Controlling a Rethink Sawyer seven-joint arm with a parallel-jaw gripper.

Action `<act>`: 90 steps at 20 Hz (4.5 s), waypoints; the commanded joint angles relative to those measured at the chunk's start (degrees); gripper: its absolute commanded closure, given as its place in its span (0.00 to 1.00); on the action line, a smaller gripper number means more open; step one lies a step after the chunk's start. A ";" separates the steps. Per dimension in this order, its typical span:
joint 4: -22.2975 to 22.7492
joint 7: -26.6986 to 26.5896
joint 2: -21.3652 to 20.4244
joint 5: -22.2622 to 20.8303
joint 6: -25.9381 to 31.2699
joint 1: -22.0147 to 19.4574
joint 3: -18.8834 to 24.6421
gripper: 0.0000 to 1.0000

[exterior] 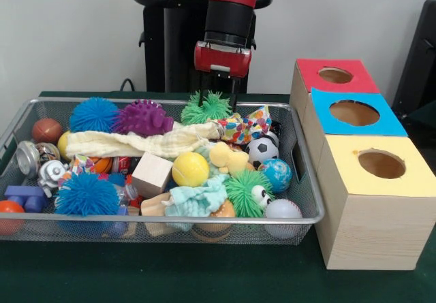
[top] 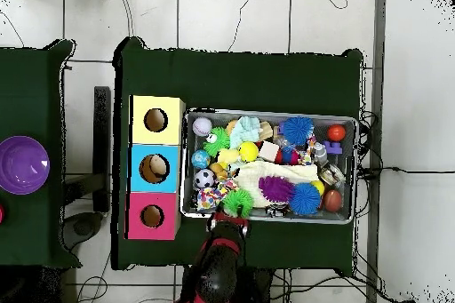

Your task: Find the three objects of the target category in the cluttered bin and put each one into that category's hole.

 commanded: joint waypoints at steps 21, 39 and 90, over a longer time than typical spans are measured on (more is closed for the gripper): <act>-2.13 -4.26 2.72 0.86 8.38 -0.25 4.62 0.00; -6.35 -1.77 2.55 0.38 4.69 -0.80 0.85 0.00; -16.51 5.58 4.92 3.61 -1.70 -2.24 -0.41 0.00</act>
